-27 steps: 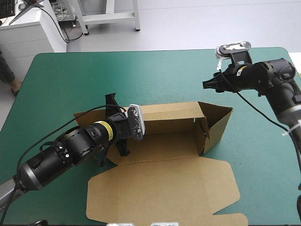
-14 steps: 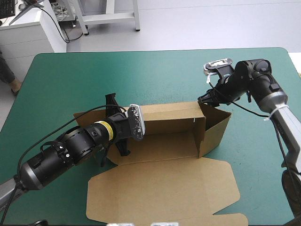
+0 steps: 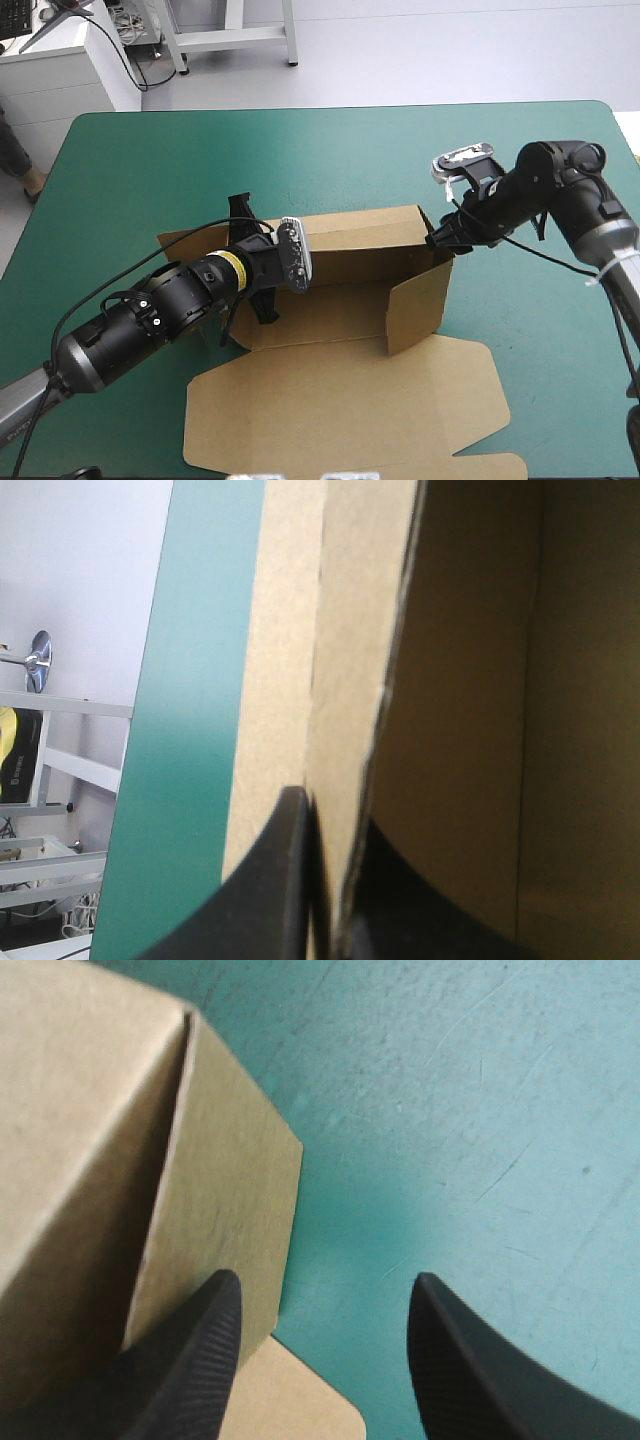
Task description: Fold the box
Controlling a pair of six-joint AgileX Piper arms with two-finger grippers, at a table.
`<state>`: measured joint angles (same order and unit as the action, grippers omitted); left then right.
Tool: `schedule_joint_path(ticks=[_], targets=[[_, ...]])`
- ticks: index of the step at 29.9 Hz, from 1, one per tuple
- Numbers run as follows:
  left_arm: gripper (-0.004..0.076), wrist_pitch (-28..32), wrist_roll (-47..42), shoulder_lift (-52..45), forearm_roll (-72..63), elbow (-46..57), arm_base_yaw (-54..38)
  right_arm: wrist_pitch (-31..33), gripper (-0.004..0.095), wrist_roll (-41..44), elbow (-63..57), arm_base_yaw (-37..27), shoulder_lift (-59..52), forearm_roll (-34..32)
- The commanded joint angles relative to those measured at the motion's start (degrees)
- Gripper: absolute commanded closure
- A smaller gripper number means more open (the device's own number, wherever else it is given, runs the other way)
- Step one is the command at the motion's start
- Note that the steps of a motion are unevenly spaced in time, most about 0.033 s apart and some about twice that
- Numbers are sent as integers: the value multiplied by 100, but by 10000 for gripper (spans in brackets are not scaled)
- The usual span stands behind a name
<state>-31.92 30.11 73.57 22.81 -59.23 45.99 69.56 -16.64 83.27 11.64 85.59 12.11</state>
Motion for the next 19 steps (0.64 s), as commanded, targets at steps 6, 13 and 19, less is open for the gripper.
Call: schedule_joint_path(ticks=[6,13,19], targets=[[732,-751,57,81,-497,40,35,-926,436,-710,-1193,-37,-1087,629],[732,-832,119,81,-551,40,35,-1517,436,-1614,-2188,-15,-1613,1682],[732,-888,119,89,-551,40,35,-1784,436,-2126,-2618,-15,-1762,2389]])
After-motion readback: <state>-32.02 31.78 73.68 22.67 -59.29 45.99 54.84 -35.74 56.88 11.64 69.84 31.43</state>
